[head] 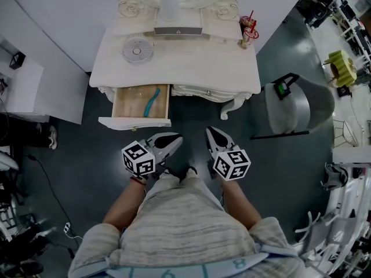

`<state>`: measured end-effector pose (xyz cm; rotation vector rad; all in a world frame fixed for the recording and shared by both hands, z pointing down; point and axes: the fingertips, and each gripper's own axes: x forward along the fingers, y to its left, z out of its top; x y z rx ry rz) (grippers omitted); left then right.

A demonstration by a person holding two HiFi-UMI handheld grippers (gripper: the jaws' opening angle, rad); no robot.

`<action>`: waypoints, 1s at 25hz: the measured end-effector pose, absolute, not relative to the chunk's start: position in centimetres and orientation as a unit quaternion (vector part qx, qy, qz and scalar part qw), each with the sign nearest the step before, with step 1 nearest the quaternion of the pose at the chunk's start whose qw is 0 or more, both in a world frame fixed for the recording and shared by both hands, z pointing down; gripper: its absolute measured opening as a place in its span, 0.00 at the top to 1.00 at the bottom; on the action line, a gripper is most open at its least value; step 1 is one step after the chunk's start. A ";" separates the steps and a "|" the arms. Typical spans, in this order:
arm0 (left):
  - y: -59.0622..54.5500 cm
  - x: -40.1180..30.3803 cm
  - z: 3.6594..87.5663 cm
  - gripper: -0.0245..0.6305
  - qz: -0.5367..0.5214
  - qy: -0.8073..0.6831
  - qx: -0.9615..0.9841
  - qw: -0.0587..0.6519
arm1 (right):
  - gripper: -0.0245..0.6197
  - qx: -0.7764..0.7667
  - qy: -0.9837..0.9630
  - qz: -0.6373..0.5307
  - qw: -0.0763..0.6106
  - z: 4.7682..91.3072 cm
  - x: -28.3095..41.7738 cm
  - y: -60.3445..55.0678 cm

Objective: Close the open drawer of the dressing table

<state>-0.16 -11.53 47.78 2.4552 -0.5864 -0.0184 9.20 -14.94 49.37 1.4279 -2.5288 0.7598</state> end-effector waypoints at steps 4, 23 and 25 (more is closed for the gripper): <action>-11.5 0.0 47.6 0.94 -0.005 -0.219 0.928 0.301 | 0.95 0.469 -0.843 0.250 0.076 49.3 8.9 -14.4; -10.9 -0.5 47.0 0.94 -0.009 -0.227 0.929 0.293 | 0.95 0.463 -0.847 0.249 0.074 48.8 8.5 -13.7; -10.7 -0.5 47.1 0.94 -0.008 -0.227 0.928 0.294 | 0.95 0.463 -0.847 0.249 0.074 48.7 8.5 -13.5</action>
